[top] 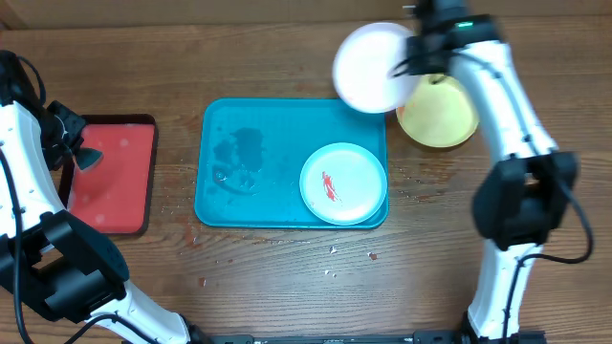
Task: Clean dirty plates on tray and stack at the side
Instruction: 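Lower the white plate onto the yellow plate and open the right gripper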
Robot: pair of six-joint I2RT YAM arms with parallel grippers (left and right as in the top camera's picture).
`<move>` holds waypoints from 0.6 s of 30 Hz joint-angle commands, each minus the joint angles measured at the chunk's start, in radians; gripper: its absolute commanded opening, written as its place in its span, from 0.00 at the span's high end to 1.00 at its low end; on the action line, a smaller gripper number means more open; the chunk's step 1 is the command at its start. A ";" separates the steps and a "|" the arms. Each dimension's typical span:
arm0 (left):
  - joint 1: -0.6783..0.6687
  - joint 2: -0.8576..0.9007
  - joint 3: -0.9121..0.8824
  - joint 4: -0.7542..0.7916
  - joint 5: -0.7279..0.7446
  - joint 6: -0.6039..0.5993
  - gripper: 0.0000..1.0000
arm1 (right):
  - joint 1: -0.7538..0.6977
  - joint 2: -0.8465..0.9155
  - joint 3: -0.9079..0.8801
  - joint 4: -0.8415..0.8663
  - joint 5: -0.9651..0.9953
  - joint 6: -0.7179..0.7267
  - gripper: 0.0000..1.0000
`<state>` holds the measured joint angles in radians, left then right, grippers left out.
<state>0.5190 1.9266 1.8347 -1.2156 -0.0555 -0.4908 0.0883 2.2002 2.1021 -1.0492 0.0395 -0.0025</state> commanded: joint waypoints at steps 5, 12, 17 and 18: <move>-0.003 0.000 -0.009 0.004 0.005 0.019 0.96 | -0.195 -0.045 -0.108 -0.026 -0.213 0.064 0.96; -0.004 0.000 -0.009 0.004 0.024 0.020 0.96 | -0.281 -0.045 -0.238 0.012 -0.117 0.101 0.96; -0.004 0.000 -0.009 0.004 0.027 0.020 0.96 | -0.290 -0.045 -0.264 0.038 -0.123 0.108 0.44; -0.004 0.000 -0.009 0.004 0.027 0.020 0.96 | -0.287 -0.046 -0.263 0.038 -0.127 0.108 0.37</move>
<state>0.5190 1.9266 1.8347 -1.2118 -0.0406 -0.4908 -0.2012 2.2002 1.8393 -1.0214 -0.0944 0.0875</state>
